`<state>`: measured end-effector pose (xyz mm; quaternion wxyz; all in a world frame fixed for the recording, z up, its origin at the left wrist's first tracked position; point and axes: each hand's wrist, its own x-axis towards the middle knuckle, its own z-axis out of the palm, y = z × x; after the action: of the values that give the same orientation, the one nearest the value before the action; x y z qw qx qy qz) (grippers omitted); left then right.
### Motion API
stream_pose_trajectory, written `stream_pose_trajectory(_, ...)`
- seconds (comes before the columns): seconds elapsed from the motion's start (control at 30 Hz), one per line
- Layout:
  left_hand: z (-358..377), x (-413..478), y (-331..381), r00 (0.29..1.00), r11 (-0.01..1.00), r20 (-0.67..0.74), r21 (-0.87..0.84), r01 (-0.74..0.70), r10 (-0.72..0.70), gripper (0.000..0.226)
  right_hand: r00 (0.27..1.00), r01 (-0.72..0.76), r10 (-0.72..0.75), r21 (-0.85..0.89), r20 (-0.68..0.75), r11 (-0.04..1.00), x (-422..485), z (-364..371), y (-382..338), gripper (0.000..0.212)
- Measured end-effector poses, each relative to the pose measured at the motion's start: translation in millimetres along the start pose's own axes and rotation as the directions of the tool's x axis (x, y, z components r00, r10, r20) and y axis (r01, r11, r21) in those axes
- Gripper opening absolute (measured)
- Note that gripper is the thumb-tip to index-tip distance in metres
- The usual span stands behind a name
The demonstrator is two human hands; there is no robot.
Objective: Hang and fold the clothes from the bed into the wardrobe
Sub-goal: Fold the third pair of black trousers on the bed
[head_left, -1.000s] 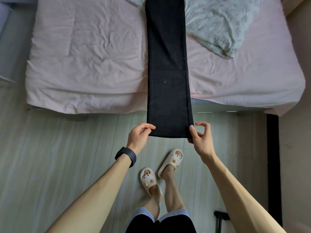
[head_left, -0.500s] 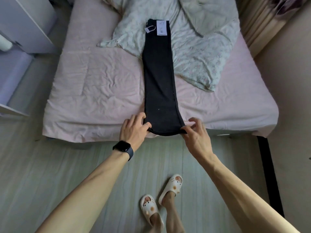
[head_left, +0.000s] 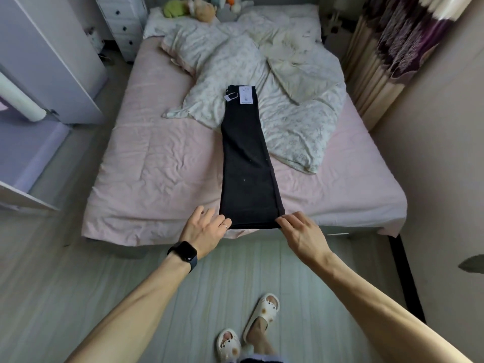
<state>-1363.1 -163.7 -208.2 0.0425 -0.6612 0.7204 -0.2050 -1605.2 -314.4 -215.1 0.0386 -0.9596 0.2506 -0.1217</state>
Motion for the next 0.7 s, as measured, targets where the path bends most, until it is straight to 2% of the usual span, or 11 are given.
stream_pose_trajectory(0.03,-6.5,-6.9,5.5,1.000,1.000,0.027,-0.004,-0.005,0.006,0.028,0.999,-0.024,0.023,0.021,0.040,1.000,-6.9,-4.0,-5.4,0.029)
stream_pose_trajectory(0.1,-18.9,-23.0,21.1,0.993,0.999,0.108,-0.037,-0.037,0.041,0.024,0.971,-0.074,0.065,0.029,0.232,0.997,-24.5,-8.3,-20.5,0.017)
stream_pose_trajectory(0.17,-26.5,-39.7,36.7,0.974,0.992,0.207,-0.099,-0.073,0.092,0.023,0.893,-0.119,0.098,0.020,0.440,0.993,-41.2,-7.3,-31.8,0.024)
stream_pose_trajectory(0.27,-30.4,-57.6,47.9,0.952,0.983,0.281,-0.167,-0.073,0.119,0.025,0.825,-0.180,0.113,0.067,0.554,0.981,-50.8,-10.3,-41.2,0.023)
stream_pose_trajectory(0.37,-31.8,-59.5,44.3,0.968,0.974,0.246,-0.224,0.018,0.039,0.025,0.831,-0.227,0.128,0.120,0.542,0.966,-41.5,-14.4,-36.9,0.019)
stream_pose_trajectory(0.5,-30.8,-31.5,19.8,0.978,0.934,0.156,-0.307,0.183,-0.140,0.022,0.892,-0.264,0.141,0.241,0.428,0.934,-11.3,-19.8,-19.8,0.018)
stream_pose_trajectory(0.6,-24.5,0.4,-6.0,0.966,0.910,0.129,-0.328,0.254,-0.223,0.018,0.927,-0.260,0.152,0.292,0.344,0.921,21.1,-17.3,-4.6,0.024)
stream_pose_trajectory(0.7,-9.2,39.4,-28.0,0.955,0.904,0.145,-0.312,0.292,-0.258,0.017,0.930,-0.267,0.173,0.276,0.324,0.923,60.0,-8.4,17.5,0.032)
